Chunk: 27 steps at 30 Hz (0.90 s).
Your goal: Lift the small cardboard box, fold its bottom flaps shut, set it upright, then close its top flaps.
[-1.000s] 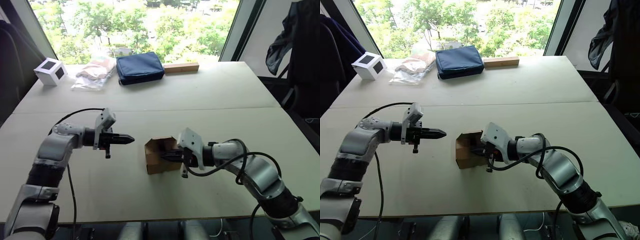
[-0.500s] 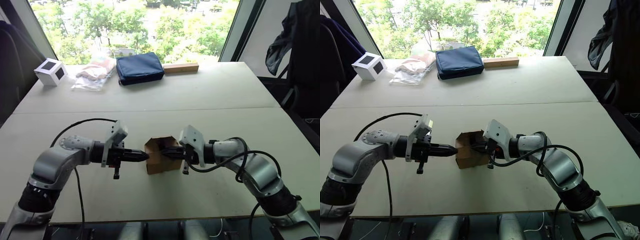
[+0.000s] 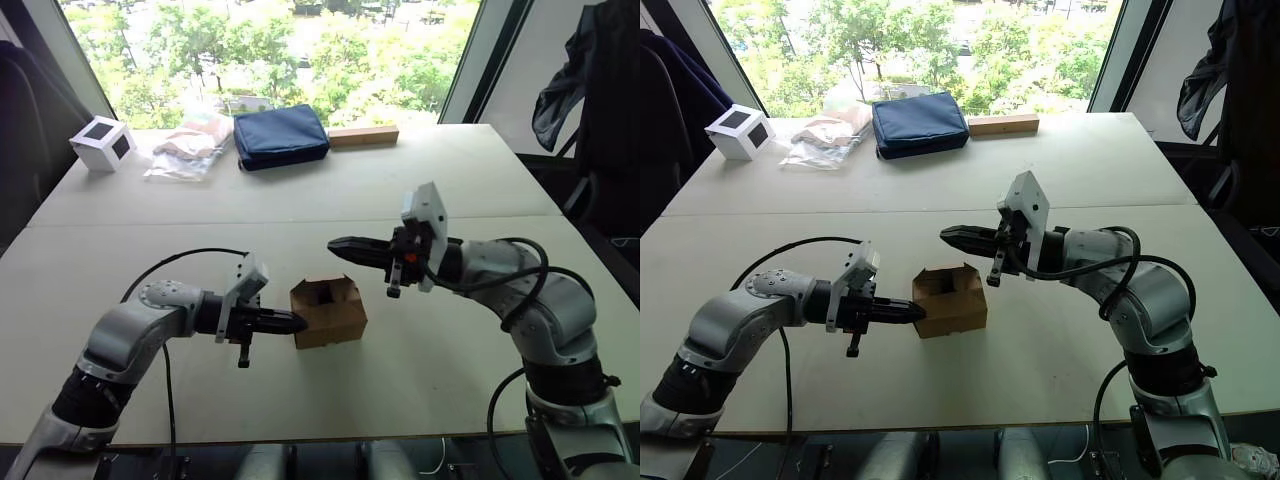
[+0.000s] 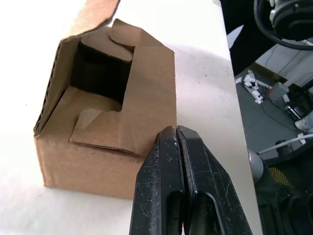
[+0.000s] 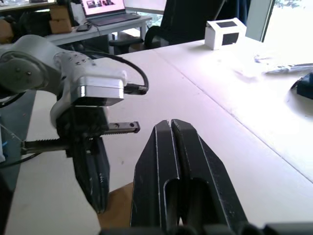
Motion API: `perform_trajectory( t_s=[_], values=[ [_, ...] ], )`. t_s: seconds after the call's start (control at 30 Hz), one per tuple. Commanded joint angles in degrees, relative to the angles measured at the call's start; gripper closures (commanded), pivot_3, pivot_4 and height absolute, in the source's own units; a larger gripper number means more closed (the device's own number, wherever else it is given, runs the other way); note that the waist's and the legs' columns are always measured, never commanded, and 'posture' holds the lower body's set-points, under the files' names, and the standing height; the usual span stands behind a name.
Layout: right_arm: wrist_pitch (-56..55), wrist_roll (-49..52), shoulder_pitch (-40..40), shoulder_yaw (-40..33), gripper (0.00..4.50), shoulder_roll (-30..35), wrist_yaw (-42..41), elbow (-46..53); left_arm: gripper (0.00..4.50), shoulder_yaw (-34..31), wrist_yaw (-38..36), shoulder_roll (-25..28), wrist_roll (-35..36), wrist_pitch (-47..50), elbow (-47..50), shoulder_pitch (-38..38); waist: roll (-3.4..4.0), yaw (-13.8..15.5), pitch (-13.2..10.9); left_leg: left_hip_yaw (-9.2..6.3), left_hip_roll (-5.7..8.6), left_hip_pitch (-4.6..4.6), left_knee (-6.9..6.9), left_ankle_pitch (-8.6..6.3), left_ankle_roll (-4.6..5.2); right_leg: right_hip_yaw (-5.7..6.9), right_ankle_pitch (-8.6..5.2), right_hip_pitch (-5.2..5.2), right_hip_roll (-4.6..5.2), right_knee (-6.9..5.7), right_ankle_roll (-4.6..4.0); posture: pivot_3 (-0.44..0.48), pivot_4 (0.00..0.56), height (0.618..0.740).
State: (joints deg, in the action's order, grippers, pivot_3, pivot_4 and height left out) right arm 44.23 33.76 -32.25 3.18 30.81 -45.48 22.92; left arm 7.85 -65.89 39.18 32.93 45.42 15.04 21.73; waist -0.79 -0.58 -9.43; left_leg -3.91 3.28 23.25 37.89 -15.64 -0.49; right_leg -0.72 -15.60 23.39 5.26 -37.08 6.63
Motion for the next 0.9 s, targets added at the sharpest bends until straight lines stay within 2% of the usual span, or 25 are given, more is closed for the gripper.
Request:
perform_trajectory(
  t_s=[0.03, 0.23, 0.4, 0.67, 0.9],
  values=[
    [-6.0, -10.2, -2.2, 6.7, 4.50, -0.3, 3.2, -5.0, 4.46, 0.0, 0.7, 0.1, -0.4, -1.1, 0.3, 0.3, 0.00, -0.1, 0.0, 0.01, 0.00, 0.00, 0.00, 0.00, 0.00, 0.00, 0.00, 0.00, 0.00, 0.00, 0.00, 0.000, 0.150, 0.740],
    [-9.7, -16.6, -0.4, 12.8, 4.50, 1.4, 1.0, -6.6, 4.46, -0.2, 1.4, 0.3, -0.1, -1.3, 0.5, 0.0, 0.00, -0.1, 0.0, 0.04, 0.00, 0.02, -0.01, 0.02, -0.02, 0.00, 0.00, 0.05, -0.02, -0.01, 0.00, 0.000, 0.150, 0.740],
    [-7.8, -14.0, 2.6, 12.4, 4.50, 2.3, -1.9, -2.5, 4.46, -1.5, 1.5, 1.1, 0.7, -1.0, 0.5, 0.7, 0.00, -0.1, 0.0, 0.04, 0.00, 0.01, -0.01, 0.01, -0.02, 0.00, 0.00, 0.02, -0.10, -0.01, 0.00, 0.000, 0.150, 0.740],
    [-6.2, -14.1, 5.0, 11.9, 4.50, 1.9, -1.4, -0.1, 4.46, -8.0, 3.3, 0.4, 6.5, 2.5, -1.6, 5.2, 0.00, 0.0, 0.0, 0.03, -0.02, 0.02, -0.01, 0.01, -0.02, 0.00, 0.00, 0.04, -0.14, -0.01, 0.00, 0.000, 0.150, 0.740],
    [-5.8, -14.0, 5.6, 11.6, 4.50, 2.0, -1.0, 0.7, 4.46, -3.1, 6.0, -3.9, 0.3, -2.8, -7.7, 7.2, 0.00, 0.0, 0.0, 0.03, -0.01, 0.01, -0.01, 0.02, -0.02, 0.01, 0.00, 0.04, -0.15, -0.02, 0.00, 0.000, 0.150, 0.740]
  ],
)
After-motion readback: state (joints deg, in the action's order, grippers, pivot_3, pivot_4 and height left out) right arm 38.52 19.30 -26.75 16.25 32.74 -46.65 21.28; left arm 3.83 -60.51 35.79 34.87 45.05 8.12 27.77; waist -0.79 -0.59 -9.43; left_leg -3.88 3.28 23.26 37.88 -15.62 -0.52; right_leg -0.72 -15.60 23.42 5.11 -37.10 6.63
